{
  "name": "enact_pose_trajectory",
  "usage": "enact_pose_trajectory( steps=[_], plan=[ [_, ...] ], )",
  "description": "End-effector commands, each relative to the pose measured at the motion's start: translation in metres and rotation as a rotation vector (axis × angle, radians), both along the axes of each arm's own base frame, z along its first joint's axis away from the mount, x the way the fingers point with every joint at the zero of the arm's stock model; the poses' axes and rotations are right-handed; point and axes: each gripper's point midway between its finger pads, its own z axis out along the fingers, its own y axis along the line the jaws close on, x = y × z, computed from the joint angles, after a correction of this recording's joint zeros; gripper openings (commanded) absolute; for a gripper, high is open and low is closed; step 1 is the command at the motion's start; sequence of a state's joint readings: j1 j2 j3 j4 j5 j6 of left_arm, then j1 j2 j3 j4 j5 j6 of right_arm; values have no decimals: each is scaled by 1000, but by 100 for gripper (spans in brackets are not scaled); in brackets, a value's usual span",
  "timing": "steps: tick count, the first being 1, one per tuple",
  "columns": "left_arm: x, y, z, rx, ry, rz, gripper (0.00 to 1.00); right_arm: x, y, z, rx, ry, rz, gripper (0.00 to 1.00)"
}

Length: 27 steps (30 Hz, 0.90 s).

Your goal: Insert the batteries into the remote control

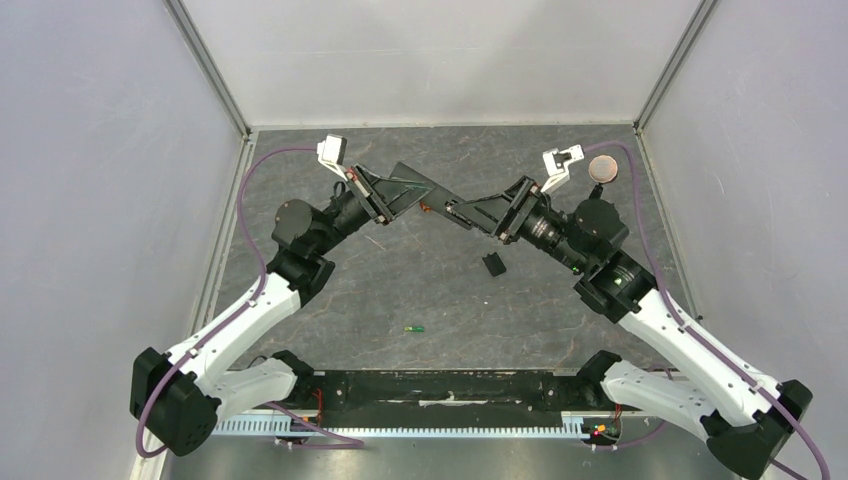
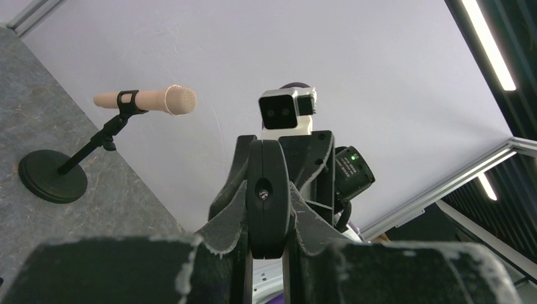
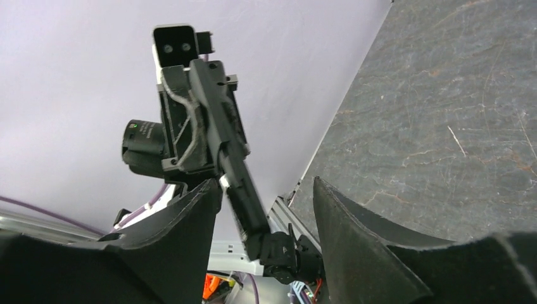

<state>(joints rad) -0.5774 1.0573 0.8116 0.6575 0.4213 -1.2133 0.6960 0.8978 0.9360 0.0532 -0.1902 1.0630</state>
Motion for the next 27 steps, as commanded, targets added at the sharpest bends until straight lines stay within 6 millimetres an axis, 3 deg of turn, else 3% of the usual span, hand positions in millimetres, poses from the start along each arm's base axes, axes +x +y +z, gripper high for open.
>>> enact_pose_trajectory(
  steps=[1,8,13,15,17,19,22,27],
  plan=[
    [-13,4,15,-21,-98,-20,2,5,5,6,40,15,13,57],
    [-11,3,14,-39,-87,-28,2,6,8,-5,23,37,19,39],
    [-10,5,18,-54,-89,-10,2,3,10,-16,8,52,40,37],
    [-9,6,18,-49,-91,-1,2,3,10,-16,6,45,44,45],
    [-7,6,14,-29,-88,13,2,3,8,-10,16,32,39,68],
    [-3,7,6,13,-79,46,2,4,6,0,21,6,32,84],
    [6,14,-8,114,-74,136,2,5,3,11,15,-37,25,91],
    [20,35,-24,259,-45,297,2,10,-7,6,-14,-53,-26,98]
  ],
)
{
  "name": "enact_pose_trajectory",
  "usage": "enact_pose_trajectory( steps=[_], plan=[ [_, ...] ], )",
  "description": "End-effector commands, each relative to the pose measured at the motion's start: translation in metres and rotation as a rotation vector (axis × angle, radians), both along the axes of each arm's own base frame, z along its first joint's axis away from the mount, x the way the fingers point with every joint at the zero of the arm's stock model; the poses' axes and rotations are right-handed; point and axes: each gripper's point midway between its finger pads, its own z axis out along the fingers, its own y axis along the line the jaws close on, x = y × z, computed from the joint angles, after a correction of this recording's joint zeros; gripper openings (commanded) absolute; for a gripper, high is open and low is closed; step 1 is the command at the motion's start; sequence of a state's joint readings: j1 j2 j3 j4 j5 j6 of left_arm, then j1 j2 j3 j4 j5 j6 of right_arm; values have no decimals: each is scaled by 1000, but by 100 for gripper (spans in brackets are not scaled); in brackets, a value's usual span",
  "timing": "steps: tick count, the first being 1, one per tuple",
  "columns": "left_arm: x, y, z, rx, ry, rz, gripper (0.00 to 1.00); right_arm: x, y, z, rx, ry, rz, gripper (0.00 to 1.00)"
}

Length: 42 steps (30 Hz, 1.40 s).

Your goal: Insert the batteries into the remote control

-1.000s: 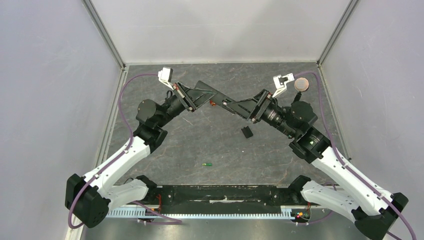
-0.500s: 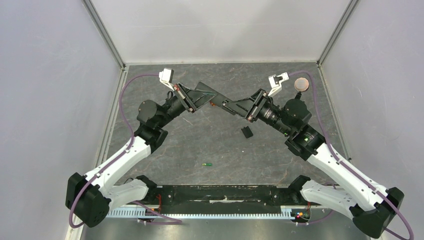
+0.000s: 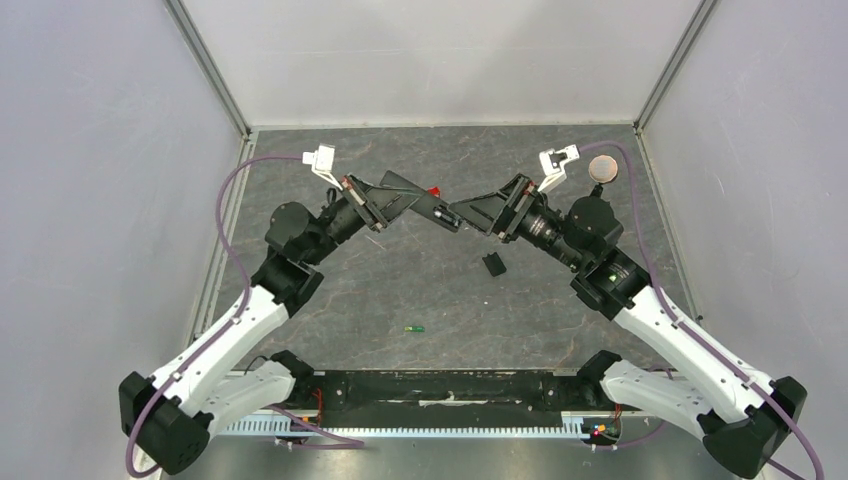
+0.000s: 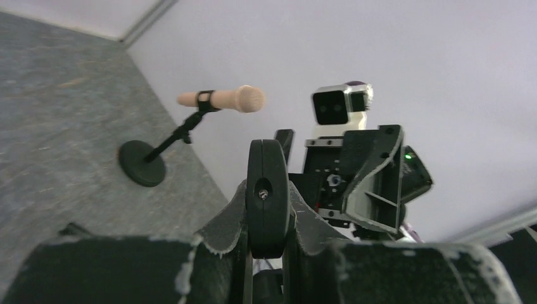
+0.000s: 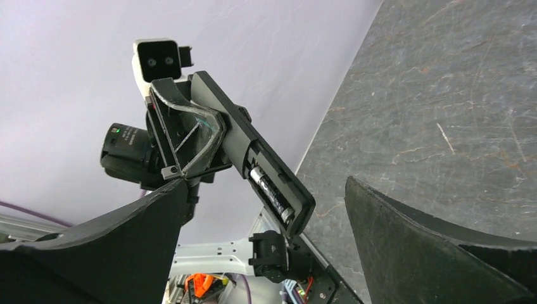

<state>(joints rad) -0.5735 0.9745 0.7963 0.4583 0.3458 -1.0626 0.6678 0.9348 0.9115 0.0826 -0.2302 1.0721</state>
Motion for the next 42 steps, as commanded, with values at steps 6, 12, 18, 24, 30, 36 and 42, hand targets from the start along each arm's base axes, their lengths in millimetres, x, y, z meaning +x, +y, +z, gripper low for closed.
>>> enact_pose_trajectory(
  steps=[6,12,18,24,30,36,42],
  plan=[
    [26,72,-30,333,48,433,2,18,-27,-15,-210,-109,-131,91],
    [17,124,-39,474,65,633,2,18,-11,-113,-531,-152,51,71],
    [1,164,-36,516,88,768,2,-32,46,-212,-849,-240,360,74],
    [-13,184,-33,505,111,823,2,-70,79,-271,-1099,-377,580,77],
    [-21,191,-25,497,108,835,2,-71,94,-303,-1260,-424,624,77],
    [-23,191,-19,501,87,827,2,-58,100,-323,-1364,-352,604,66],
    [-22,189,-13,513,72,819,2,-61,98,-336,-1387,-327,636,54]
  ],
)
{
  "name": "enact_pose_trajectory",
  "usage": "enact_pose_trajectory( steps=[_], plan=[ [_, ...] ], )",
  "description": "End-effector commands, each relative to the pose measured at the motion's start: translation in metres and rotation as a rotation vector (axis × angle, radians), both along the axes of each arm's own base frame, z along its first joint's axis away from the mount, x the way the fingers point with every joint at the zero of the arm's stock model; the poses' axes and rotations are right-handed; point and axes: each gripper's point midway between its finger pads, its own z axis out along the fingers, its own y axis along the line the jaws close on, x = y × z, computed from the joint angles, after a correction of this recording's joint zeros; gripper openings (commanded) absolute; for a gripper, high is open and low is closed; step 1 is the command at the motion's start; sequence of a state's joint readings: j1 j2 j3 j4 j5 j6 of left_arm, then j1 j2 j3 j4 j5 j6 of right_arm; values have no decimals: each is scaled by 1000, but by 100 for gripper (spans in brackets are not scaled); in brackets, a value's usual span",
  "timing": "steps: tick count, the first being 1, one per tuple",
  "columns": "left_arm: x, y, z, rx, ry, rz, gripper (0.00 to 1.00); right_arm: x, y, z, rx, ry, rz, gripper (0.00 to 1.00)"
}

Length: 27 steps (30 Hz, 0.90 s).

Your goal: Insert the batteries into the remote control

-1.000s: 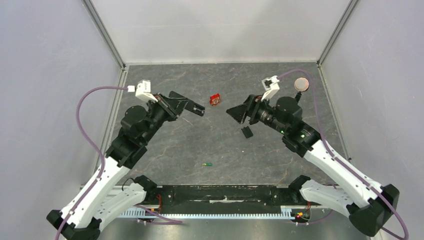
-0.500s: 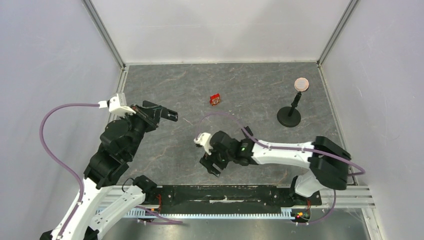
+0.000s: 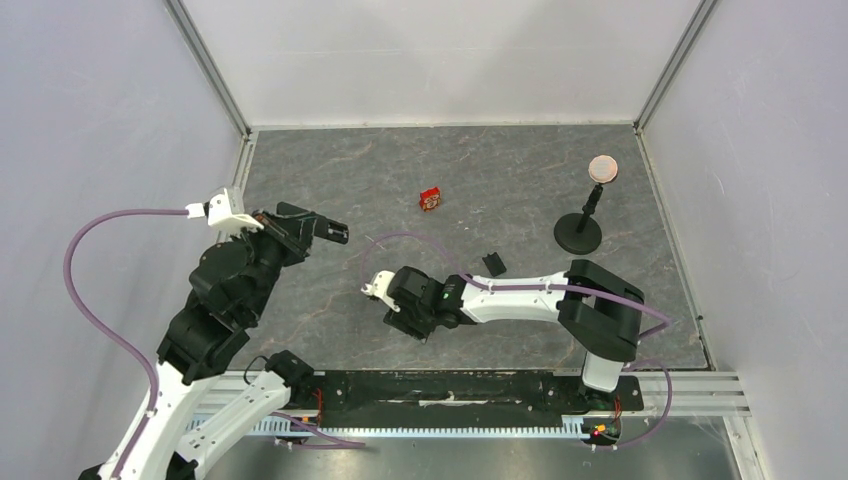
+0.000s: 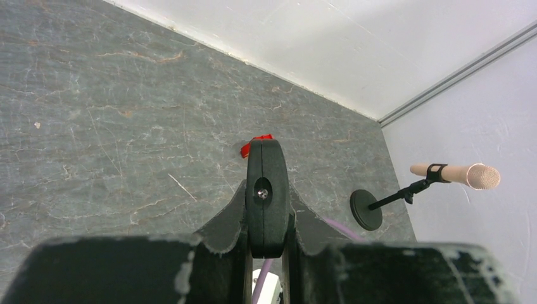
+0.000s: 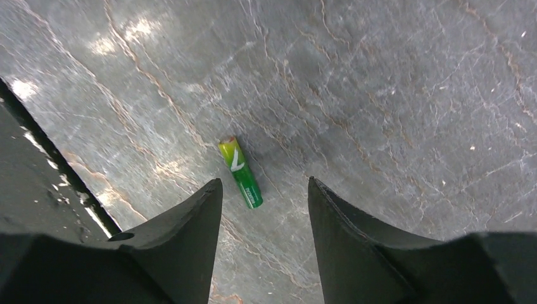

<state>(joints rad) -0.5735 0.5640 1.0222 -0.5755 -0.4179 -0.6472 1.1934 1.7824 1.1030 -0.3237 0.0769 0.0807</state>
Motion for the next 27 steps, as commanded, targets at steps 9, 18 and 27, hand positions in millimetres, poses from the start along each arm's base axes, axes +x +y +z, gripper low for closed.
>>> enact_pose_trajectory(
  steps=[9,18,27],
  plan=[
    [6,0,20,26,-51,4,2,0,-7,-13,-71,8,11,32],
    [14,-10,17,29,-41,-21,2,-2,2,-13,-19,21,18,12],
    [30,-34,-3,1,11,-72,2,20,-13,29,101,-34,-99,7]
  ],
)
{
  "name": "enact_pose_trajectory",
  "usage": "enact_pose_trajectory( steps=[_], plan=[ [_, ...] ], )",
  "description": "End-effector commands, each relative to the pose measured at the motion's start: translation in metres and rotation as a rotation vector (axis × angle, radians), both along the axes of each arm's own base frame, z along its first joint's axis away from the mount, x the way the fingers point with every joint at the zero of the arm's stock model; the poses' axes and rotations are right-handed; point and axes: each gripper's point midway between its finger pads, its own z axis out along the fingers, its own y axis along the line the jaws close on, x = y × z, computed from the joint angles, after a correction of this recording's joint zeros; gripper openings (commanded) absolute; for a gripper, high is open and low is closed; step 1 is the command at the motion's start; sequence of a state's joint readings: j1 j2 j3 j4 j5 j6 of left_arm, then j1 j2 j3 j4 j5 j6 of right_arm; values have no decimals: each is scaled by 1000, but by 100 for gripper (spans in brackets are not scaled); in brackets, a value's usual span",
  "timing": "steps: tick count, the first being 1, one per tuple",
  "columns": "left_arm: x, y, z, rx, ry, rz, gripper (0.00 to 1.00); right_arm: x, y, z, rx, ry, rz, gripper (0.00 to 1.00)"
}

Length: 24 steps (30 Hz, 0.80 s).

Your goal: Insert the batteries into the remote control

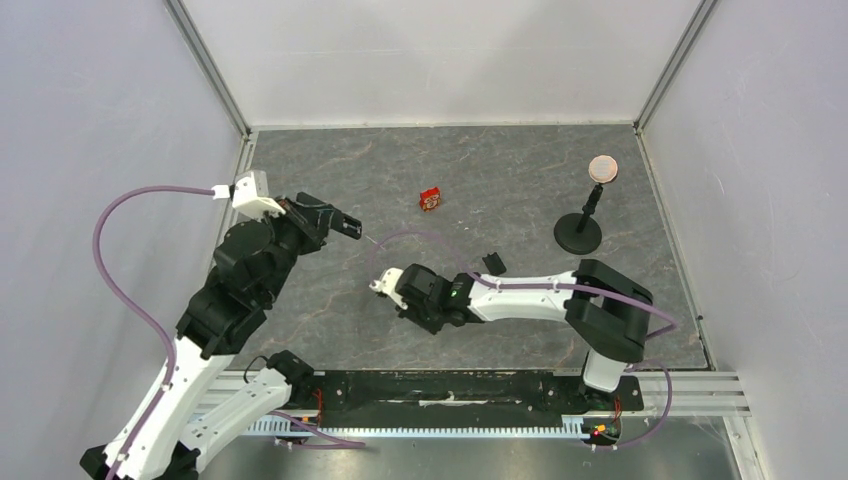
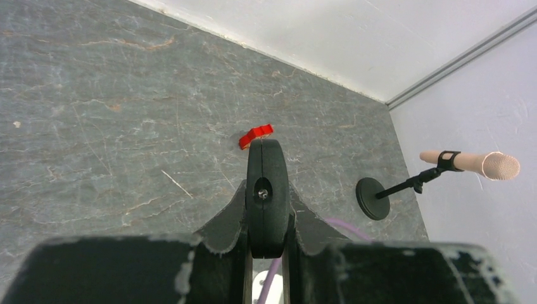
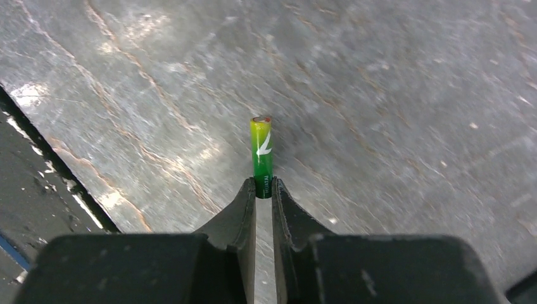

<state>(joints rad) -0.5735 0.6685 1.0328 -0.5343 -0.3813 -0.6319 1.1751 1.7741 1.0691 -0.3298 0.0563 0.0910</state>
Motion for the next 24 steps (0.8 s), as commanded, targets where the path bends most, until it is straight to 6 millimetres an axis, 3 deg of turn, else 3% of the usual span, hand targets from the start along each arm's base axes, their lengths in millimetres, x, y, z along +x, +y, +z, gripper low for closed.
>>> enact_pose_trajectory(
  steps=[1,6,12,14,18,24],
  plan=[
    [12,-18,2,-40,-23,-46,2,25,-5,46,136,-81,-102,7],
    [19,-56,-19,-60,32,-197,2,39,-32,95,231,-124,-193,7],
    [7,-132,-15,-205,-13,-584,2,57,-55,196,369,-107,-371,7],
    [4,-151,-12,-246,-29,-689,2,56,-59,219,401,-102,-401,8],
    [3,-173,-17,-280,-26,-804,2,50,-68,243,441,-80,-445,8],
    [1,-190,-20,-317,-22,-909,2,41,-80,250,431,-57,-466,9]
  ],
)
